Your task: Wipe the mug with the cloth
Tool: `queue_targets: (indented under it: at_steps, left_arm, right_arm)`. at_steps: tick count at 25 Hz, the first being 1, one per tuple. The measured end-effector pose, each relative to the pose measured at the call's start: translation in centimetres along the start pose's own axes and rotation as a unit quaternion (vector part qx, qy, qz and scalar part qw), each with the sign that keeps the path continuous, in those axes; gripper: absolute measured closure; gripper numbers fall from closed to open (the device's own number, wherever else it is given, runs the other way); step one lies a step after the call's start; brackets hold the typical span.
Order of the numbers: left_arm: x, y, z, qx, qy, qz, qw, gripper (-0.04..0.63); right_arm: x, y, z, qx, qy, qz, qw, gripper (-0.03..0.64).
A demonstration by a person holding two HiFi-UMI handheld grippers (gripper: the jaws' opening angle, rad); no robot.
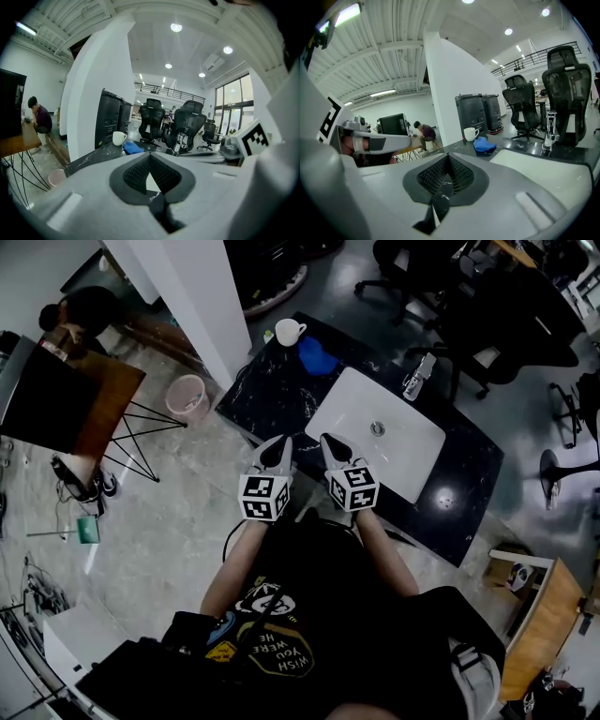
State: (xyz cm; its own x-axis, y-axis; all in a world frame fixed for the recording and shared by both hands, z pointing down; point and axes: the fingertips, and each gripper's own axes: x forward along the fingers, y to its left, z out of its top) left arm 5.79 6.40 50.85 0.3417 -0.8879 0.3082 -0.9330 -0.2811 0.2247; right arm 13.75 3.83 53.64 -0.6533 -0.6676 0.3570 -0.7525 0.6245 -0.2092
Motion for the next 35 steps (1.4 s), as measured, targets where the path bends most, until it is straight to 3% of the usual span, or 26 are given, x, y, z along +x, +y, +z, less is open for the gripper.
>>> queue_targets:
  at_steps: [6,14,20,26,35]
  left_arm:
    - [1.1,2.4,-0.1,-0.002,0.019,-0.002,0.9998,0.591]
    - [5.1,7.7,3.2,-0.021,0.016,-0.031,0.9992,0.591]
    - [7.6,10.4,5.4,-0.007,0.008,-0.063,0.9979,0.591]
    - [9.9,12.1,5.3,-0.021,0.022,-0.083,0.9961,0.591]
    - [13.4,14.1,4.1,-0.024,0.023,-0.082,0.9961,0.591]
  right_arm:
    - [2.2,-0.3,-0.9,0.031,0.021,-0.006,0.999,0.614]
    - [8.2,-0.5,1.7,0.015,0.04,-0.001,0.999,0.614]
    - [12.3,-1.0,4.1,-0.007,0.039,-0.015,0.999,0.614]
    - [14.3,-1.8,4.4,-0.025,0.055,-0.019,0.998,0.614]
    - [17.7,-6.5,3.3,-0.025,0.068,-0.04,0.997,0.614]
